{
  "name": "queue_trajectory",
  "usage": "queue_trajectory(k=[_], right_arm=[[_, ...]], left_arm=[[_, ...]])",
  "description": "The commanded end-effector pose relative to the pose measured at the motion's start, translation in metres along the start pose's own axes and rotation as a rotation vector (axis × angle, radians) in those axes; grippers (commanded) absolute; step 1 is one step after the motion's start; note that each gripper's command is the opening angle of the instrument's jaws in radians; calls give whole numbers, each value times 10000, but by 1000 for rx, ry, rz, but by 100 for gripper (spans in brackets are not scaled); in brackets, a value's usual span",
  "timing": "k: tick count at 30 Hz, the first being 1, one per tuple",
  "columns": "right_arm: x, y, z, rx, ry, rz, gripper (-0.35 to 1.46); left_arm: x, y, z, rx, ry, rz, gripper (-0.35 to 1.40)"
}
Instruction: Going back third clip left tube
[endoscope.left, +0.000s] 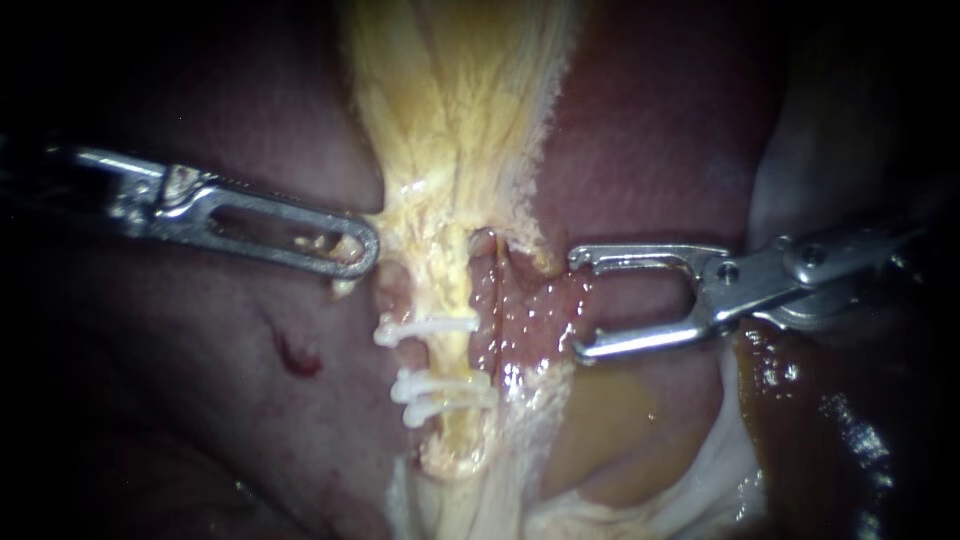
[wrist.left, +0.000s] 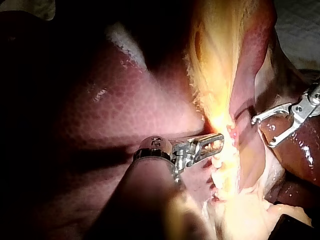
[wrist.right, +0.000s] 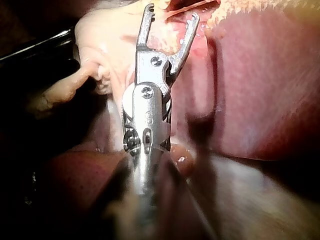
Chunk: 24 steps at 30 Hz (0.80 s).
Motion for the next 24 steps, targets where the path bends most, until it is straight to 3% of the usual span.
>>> queue_trajectory(k=[1,13,24], right_arm=[[0,1,0,1,0,0,50],[0,0,-1,2,0,-1,50],[1,-2,-2,3,2,-7,50]], left_arm=[[1,2,4,-2,-2,0,-35],[6,28,52,5,2,13,-35],[3,29,81,13,13,14,-35]])
